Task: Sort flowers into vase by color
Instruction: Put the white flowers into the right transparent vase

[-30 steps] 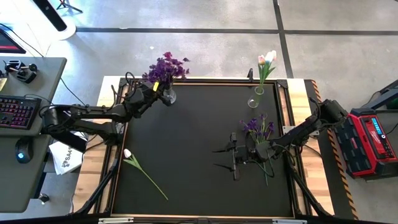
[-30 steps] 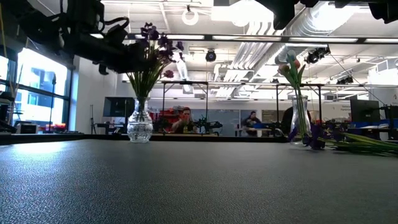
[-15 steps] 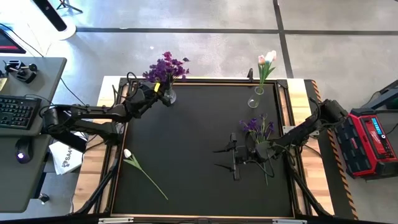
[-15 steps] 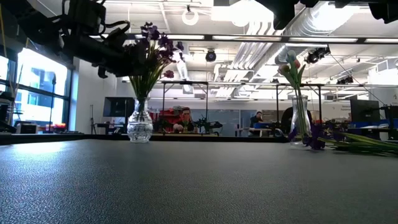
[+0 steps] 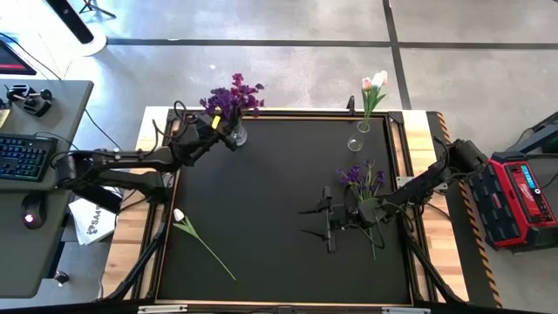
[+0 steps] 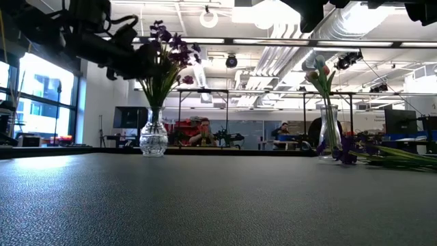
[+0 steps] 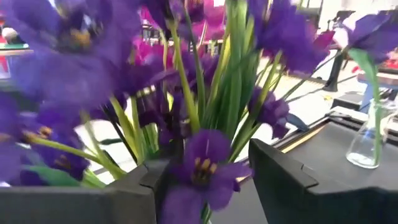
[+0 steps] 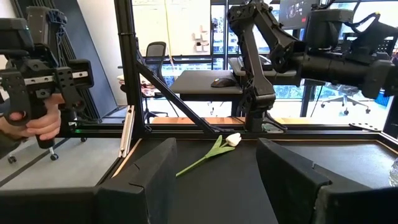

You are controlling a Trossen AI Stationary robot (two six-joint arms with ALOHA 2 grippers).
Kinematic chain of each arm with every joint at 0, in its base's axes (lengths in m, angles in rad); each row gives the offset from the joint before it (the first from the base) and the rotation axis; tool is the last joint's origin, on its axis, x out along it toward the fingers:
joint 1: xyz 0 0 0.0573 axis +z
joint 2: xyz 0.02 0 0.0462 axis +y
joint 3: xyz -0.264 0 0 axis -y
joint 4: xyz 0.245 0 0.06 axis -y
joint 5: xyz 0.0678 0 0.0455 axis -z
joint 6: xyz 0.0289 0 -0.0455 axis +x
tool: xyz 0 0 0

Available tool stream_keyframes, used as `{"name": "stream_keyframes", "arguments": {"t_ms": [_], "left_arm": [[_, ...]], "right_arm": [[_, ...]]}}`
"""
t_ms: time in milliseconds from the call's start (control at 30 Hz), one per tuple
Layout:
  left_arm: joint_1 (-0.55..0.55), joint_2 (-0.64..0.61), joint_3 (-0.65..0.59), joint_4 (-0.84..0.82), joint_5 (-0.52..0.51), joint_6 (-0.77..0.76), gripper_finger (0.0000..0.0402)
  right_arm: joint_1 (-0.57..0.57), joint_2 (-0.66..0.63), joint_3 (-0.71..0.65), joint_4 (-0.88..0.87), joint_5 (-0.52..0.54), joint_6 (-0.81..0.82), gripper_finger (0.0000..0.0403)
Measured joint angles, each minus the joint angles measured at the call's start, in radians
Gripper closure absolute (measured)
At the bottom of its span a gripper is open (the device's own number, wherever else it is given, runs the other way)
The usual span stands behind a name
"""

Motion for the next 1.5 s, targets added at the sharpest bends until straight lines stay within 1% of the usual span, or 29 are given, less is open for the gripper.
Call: {"name": "stream_keyframes", "arguments": {"t_ms": [267,433,533,600,800,933,1000,1133,1200,1267,1400,1500], "left_arm": [[-0.025,-0.137,0.000,-0.122,-0.004,0.010,0.0230],[-0.065,-0.208,0.003,-0.142,-0.004,0.017,0.0230],[-0.104,-0.232,0.028,-0.180,-0.018,0.077,0.0230],[-0.143,-0.239,0.059,-0.250,-0.045,0.112,0.0230],[-0.315,-0.226,0.196,-0.522,-0.205,0.131,0.0239],[-0.469,-0.215,0.231,-0.615,-0.250,0.110,0.0248],[-0.547,-0.209,0.230,-0.654,-0.251,0.072,0.0253],[-0.697,-0.181,0.230,-0.789,-0.309,-0.090,0.0263],[-0.766,-0.154,0.230,-0.859,-0.345,-0.182,0.0268],[-0.829,-0.124,0.230,-0.901,-0.352,-0.244,0.0272],[-0.955,-0.061,0.230,-0.928,-0.352,-0.296,0.0275],[-1.036,-0.022,0.231,-0.934,-0.329,-0.343,0.0276]], "right_arm": [[0.000,0.000,0.000,0.000,0.000,0.000,0.0199],[0.000,0.000,0.000,0.000,0.000,0.000,0.0199],[0.000,0.000,0.000,0.000,0.000,0.000,0.0199],[0.000,0.000,0.000,0.000,0.000,0.000,0.0199],[0.000,0.000,0.000,-0.001,0.000,0.003,0.0199],[0.000,0.000,0.000,-0.039,0.002,0.030,0.0199],[0.002,0.000,0.000,-0.078,0.034,0.071,0.0199],[0.023,-0.001,0.000,-0.214,0.166,0.174,0.0199],[0.038,-0.009,0.000,-0.306,0.208,0.240,0.0199],[0.053,-0.029,0.000,-0.413,0.209,0.331,0.0199],[0.086,-0.069,0.000,-0.596,0.197,0.521,0.0199],[0.101,-0.085,0.000,-0.647,0.187,0.603,0.0199]]}}
